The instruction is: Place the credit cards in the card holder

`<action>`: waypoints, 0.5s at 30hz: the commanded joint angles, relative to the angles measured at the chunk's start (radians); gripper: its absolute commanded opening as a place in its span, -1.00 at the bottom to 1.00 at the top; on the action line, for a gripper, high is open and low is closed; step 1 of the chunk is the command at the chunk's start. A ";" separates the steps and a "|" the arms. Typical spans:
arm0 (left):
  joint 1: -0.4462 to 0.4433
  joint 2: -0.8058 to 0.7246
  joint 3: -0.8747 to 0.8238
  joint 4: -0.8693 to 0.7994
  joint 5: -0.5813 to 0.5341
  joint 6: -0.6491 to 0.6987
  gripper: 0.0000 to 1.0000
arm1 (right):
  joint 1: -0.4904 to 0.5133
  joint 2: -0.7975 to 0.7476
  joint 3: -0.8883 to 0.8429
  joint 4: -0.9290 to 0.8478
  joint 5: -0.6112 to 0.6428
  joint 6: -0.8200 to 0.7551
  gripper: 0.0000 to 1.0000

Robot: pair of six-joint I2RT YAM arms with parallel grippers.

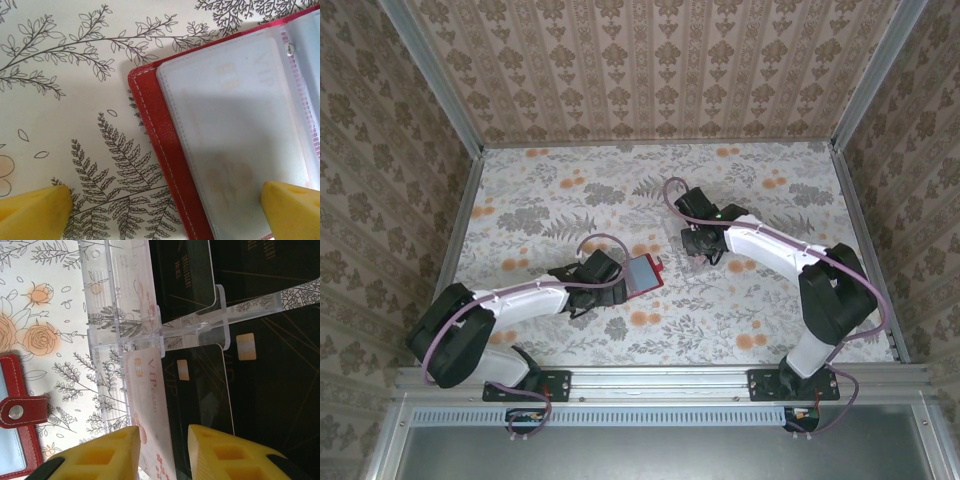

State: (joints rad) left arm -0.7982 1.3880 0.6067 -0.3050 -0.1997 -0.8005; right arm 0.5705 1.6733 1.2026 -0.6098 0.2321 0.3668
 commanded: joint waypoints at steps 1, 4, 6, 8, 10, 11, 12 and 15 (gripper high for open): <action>0.001 0.026 -0.013 0.012 -0.009 0.002 1.00 | 0.007 0.029 0.012 -0.027 -0.004 -0.007 -0.36; 0.001 0.026 -0.015 0.016 -0.009 0.001 1.00 | 0.015 0.025 0.012 -0.026 -0.010 -0.007 -0.36; 0.001 0.028 -0.018 0.020 -0.009 0.002 1.00 | 0.021 0.031 0.017 -0.031 -0.012 -0.007 -0.36; 0.001 0.027 -0.021 0.021 -0.009 0.000 0.99 | 0.026 0.038 0.018 -0.034 -0.011 -0.007 -0.36; 0.001 0.028 -0.024 0.023 -0.009 0.000 1.00 | 0.029 0.047 0.020 -0.038 -0.009 -0.006 -0.36; 0.001 0.028 -0.025 0.023 -0.009 0.001 1.00 | 0.031 0.050 0.022 -0.040 -0.010 -0.006 -0.36; 0.001 0.028 -0.027 0.024 -0.007 0.000 1.00 | 0.032 0.052 0.022 -0.039 -0.010 -0.006 -0.36; 0.001 0.025 -0.032 0.026 -0.008 0.001 1.00 | 0.035 0.052 0.022 -0.041 -0.010 -0.005 -0.37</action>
State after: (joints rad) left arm -0.7982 1.3884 0.6037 -0.2996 -0.2031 -0.8005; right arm 0.5964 1.7042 1.2133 -0.6109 0.2333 0.3656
